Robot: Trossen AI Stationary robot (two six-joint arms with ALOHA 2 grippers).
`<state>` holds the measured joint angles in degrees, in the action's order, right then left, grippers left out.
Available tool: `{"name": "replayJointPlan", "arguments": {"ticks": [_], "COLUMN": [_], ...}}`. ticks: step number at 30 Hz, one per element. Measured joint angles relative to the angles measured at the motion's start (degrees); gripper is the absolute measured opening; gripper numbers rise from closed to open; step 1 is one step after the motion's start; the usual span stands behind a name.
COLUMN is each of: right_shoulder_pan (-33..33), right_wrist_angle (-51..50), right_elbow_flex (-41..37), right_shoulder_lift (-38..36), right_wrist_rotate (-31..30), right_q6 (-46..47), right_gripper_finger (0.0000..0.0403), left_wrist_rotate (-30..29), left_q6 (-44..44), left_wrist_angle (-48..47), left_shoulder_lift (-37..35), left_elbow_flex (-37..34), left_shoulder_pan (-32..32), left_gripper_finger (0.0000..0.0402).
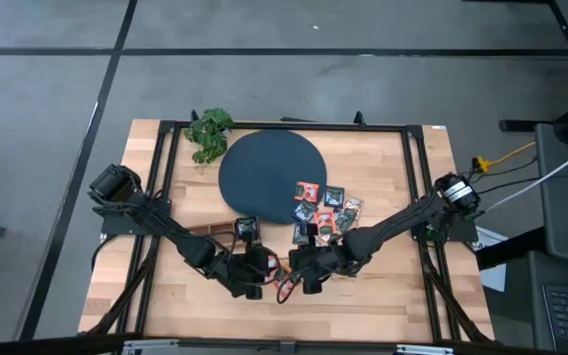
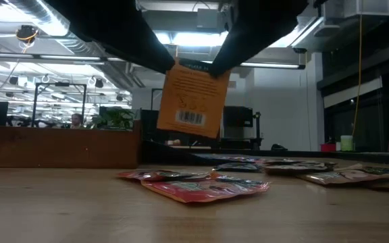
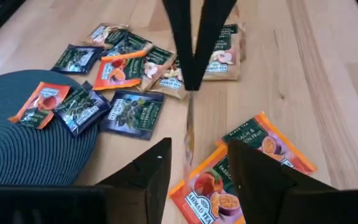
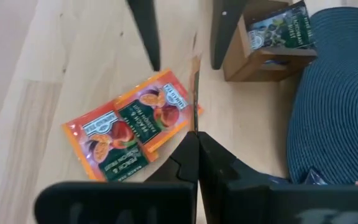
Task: Pick & Place Tea
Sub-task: Put the orange tea bag into the middle section of the wooden organizer
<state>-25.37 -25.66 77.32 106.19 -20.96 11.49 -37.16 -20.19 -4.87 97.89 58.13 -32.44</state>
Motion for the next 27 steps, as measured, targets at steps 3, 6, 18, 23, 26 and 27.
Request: {"name": "replayJointPlan", "arguments": {"ticks": [3, 6, 18, 23, 26, 27], "right_shoulder_pan": [0.5, 0.7, 1.3, 1.4, 1.5, 1.5], "right_wrist_angle": [2.2, 4.2, 4.9, 4.7, 3.8, 3.4], "right_elbow_flex": [0.0, 0.0, 0.0, 0.0, 0.0, 0.0], "right_shoulder_lift": [0.0, 0.0, 0.0, 0.0, 0.0, 0.0], "right_wrist_rotate": [0.0, 0.1, 2.2, 1.8, 1.7, 1.7], "right_q6": [-1.2, -2.7, -3.0, 0.5, 4.8, 6.5], "right_gripper_finger": [0.0005, 0.0005, 0.0005, 0.0028, 0.0063, 0.0078], "left_wrist_rotate": [0.1, 0.1, 1.1, 0.9, -1.8, -2.7], "left_q6": [1.4, 2.5, 3.4, 1.5, -1.9, -3.2], "left_wrist_angle": [0.4, 0.6, 0.5, -0.4, -1.3, -1.9], "left_shoulder_lift": [0.0, 0.0, 0.0, 0.0, 0.0, 0.0], "left_elbow_flex": [0.0, 0.0, 0.0, 0.0, 0.0, 0.0], "left_shoulder_pan": [0.2, 0.7, 1.6, 1.4, 1.3, 1.3], "left_gripper_finger": [0.0159, 0.0152, 0.0008, 0.0003, 0.0002, 0.0002]}}
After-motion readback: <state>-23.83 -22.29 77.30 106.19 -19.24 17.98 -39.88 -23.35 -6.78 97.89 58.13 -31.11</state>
